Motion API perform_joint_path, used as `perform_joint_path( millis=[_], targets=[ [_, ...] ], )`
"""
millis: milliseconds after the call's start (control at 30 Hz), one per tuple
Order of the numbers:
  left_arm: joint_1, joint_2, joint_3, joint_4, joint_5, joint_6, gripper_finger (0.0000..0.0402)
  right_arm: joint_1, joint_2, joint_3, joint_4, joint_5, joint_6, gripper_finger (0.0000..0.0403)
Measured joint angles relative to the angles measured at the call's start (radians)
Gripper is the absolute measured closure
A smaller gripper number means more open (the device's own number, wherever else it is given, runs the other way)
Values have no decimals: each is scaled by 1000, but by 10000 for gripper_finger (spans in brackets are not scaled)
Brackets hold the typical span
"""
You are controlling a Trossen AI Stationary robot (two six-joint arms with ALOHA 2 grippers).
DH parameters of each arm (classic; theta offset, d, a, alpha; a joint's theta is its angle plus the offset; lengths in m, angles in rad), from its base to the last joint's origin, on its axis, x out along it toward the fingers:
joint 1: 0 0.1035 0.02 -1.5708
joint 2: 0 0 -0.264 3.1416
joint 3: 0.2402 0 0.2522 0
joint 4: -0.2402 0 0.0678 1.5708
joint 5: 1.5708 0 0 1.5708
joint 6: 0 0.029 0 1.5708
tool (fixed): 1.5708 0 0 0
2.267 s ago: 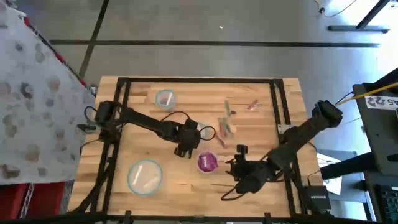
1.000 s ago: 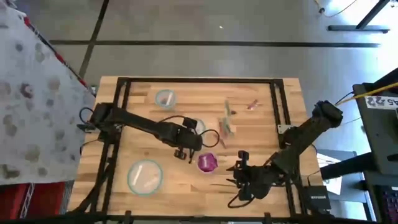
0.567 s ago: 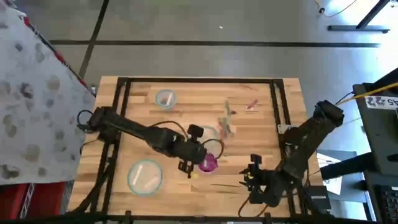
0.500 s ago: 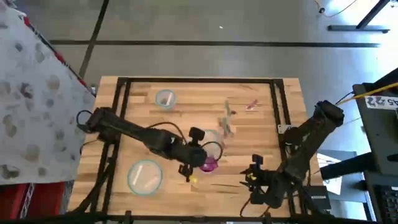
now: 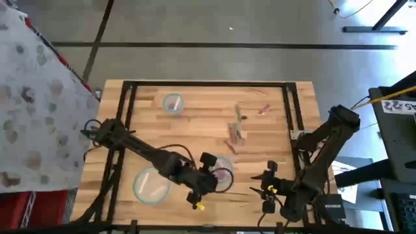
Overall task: Sort candy
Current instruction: Close the bottom small transparent bin
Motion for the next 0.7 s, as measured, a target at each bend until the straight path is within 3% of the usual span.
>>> perform_joint_path(
  millis=[200,367,700],
  targets=[
    [42,40,-1,-30,26,29,393,0,0,0,6,0,-1,242],
    [87,71,-1,-44,112,38,392,0,0,0,6,1,-1,242],
    [100,102,0,-58,170,62,391,0,1,0,7,3,-2,242]
  ],
)
